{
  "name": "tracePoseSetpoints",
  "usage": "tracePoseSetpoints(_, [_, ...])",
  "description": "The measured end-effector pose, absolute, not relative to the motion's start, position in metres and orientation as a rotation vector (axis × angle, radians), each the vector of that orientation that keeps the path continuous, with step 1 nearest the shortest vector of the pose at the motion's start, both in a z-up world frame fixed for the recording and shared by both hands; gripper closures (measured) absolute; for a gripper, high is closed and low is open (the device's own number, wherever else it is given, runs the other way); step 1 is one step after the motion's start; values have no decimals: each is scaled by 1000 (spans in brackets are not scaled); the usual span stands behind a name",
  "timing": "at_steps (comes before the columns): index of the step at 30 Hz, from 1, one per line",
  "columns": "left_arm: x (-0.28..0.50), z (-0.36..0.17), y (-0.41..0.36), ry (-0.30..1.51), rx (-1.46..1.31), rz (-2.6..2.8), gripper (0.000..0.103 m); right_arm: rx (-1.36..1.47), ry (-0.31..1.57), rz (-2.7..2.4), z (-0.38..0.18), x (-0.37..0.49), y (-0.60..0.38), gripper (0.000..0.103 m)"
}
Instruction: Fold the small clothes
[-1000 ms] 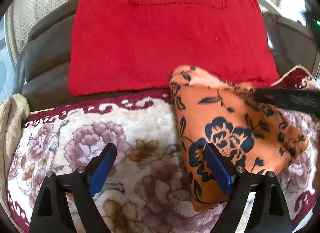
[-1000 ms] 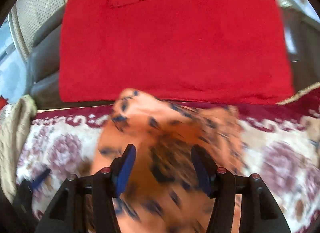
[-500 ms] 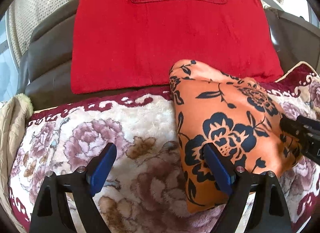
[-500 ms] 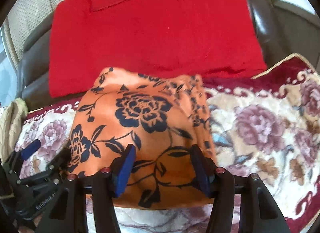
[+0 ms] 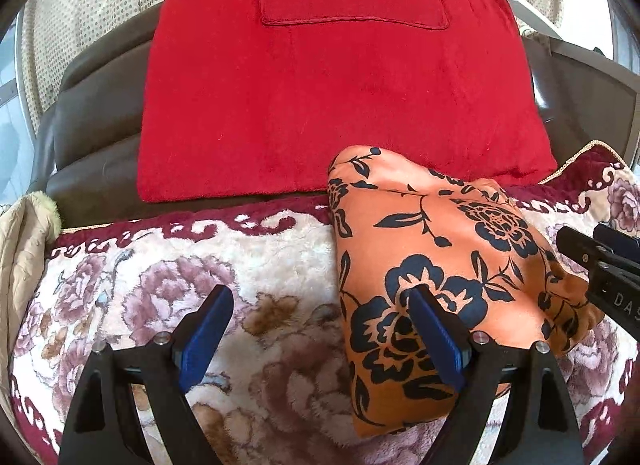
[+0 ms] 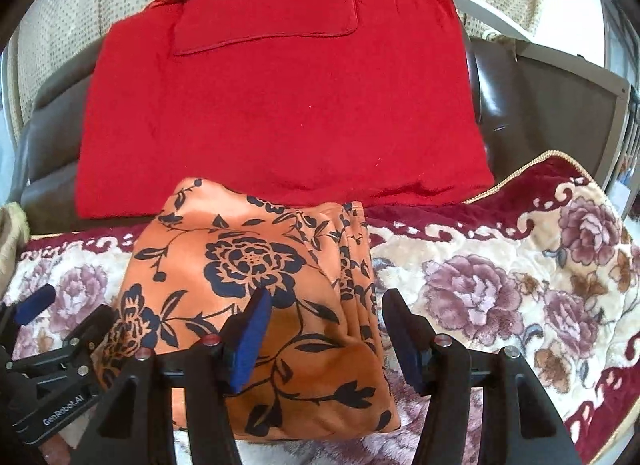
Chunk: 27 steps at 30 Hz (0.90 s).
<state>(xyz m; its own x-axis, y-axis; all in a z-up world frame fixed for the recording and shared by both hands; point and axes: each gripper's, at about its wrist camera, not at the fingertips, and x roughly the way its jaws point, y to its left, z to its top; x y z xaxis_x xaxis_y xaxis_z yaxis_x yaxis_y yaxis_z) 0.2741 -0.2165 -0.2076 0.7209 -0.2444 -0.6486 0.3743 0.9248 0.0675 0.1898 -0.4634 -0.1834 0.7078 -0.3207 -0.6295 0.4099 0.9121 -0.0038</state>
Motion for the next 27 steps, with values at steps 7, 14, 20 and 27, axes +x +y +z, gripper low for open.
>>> tracePoseSetpoints(7, [277,-209,-213,694,193,-329,13,91,677,-465,-183,191,-462,41])
tracePoseSetpoints(14, [279,-209,-211,694,177,-321,13,36,660,-479,-179,191,-455,41])
tracePoseSetpoints(20, [278,-209,-215,692,185,-326,13,35,657,-480,-177,190,-455,41])
tracePoseSetpoints(27, [279,-208,-214,695,174,-330,13,39,653,-480,-177,190,-457,41])
